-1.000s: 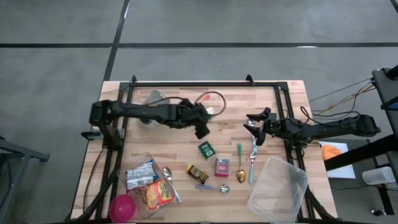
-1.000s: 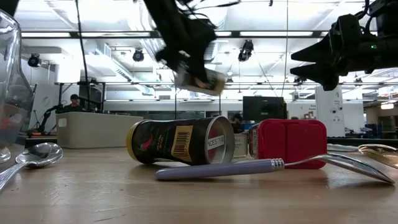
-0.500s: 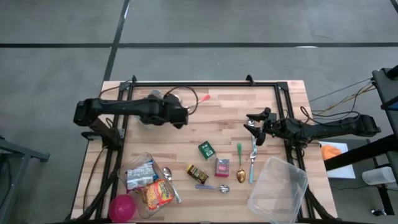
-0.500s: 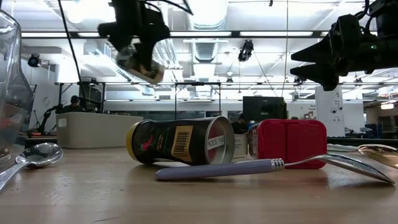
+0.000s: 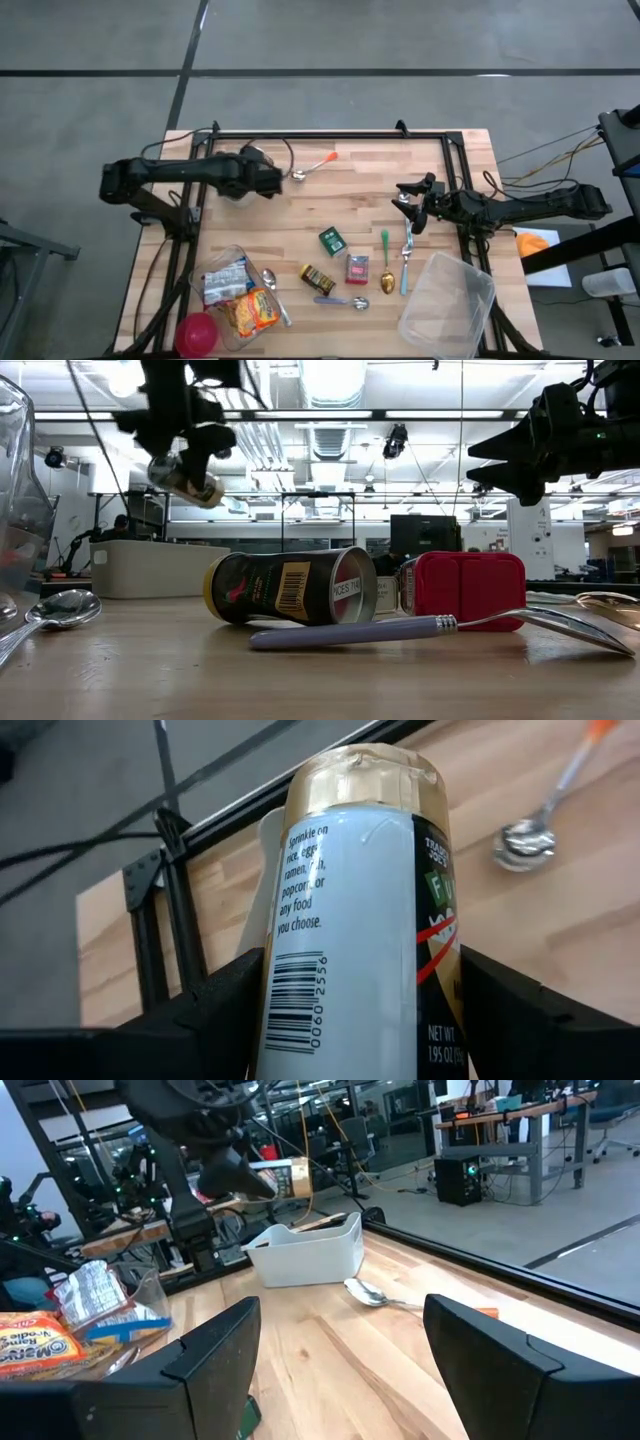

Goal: Pick & Place Food Item
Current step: Put the golden seasoning bottle into the gray bin

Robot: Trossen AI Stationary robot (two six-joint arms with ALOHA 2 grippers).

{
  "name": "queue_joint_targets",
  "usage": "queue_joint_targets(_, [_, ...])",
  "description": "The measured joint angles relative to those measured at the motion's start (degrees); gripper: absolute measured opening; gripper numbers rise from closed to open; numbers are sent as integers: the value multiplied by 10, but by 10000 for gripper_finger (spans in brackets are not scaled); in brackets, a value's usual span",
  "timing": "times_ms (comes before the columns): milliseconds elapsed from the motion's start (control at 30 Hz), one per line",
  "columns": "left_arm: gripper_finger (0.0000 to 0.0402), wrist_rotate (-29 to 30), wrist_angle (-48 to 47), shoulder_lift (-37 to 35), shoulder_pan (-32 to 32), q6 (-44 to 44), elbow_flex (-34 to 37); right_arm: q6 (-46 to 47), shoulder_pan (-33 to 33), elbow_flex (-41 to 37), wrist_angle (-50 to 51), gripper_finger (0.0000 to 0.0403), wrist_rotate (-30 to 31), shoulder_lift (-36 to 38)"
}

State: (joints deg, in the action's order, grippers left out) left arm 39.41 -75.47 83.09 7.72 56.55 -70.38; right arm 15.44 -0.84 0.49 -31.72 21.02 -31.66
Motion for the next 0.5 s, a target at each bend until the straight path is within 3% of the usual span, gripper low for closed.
queue_joint_targets(267, [273,-58,150,-131,103,-111,162,0,0,0,0,276,0,0])
queue_joint_targets(500, [273,-159,273,-171,215,-224,248,0,0,0,0,276,0,0])
